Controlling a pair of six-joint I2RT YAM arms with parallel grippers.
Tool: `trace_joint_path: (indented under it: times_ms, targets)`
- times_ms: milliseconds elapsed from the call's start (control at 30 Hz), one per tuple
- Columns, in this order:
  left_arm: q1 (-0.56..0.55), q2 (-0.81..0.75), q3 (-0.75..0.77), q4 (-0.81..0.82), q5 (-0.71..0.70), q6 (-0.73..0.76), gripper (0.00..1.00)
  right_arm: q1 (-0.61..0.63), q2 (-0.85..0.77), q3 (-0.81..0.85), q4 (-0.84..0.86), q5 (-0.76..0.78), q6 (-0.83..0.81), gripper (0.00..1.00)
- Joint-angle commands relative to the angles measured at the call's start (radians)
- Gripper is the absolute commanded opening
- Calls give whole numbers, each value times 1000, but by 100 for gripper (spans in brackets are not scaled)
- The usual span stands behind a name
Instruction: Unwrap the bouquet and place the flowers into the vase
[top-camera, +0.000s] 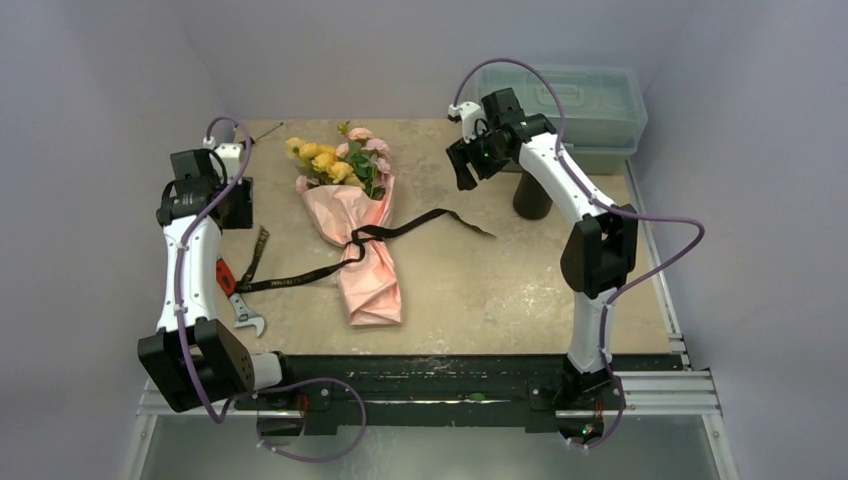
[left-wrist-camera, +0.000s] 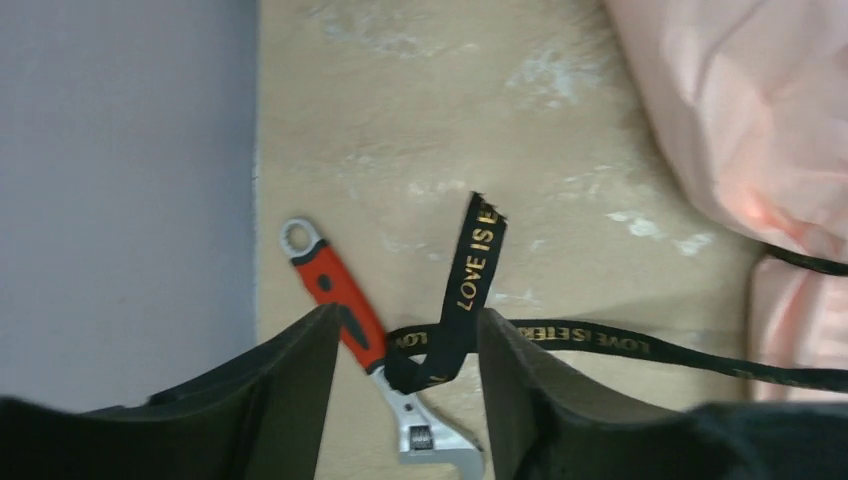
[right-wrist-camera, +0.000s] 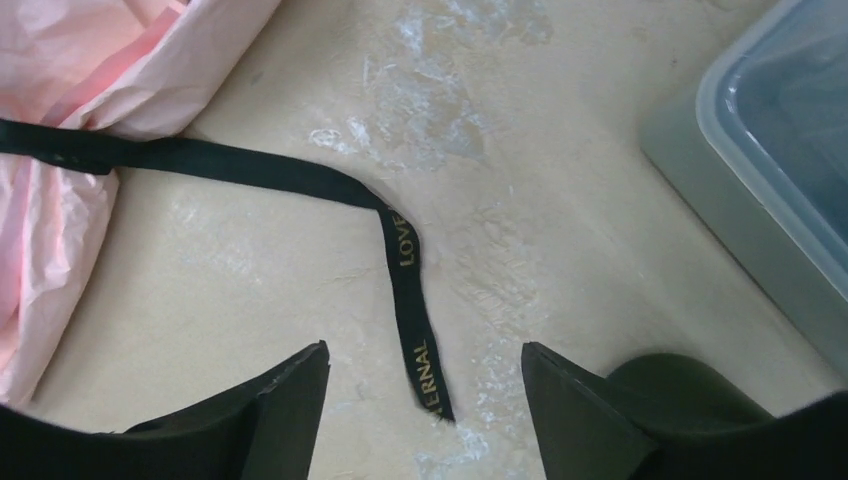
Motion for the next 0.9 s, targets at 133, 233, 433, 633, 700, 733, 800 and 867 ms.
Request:
trace_joint_path:
  times_ms: [133, 233, 433, 633, 700, 733, 800, 867]
  targets:
    - [10, -68, 2, 71, 549, 67, 85, 6, -130, -105, 34, -299, -111, 85]
    - [10, -51, -15, 88, 687, 49, 89, 19, -160, -181, 99, -432, -145, 87]
    - [9, -41, -98, 230, 970, 21, 99, 95, -227, -322, 329, -545, -213, 87]
    - [-18, -164, -235, 396, 926, 6, 99, 188, -263, -472, 565, -598, -309, 83]
    - [-26, -202, -259, 363, 922, 105, 97, 210, -260, -504, 636, -630, -324, 79]
    - [-27, -226, -279, 347, 928, 174, 96, 223, -257, -521, 662, -636, -343, 78]
    - [-29, -266, -334, 312, 939, 329, 93, 264, -244, -545, 714, -608, -370, 73]
    - [-29, -281, -375, 263, 968, 515, 88, 314, -225, -551, 743, -566, -398, 69]
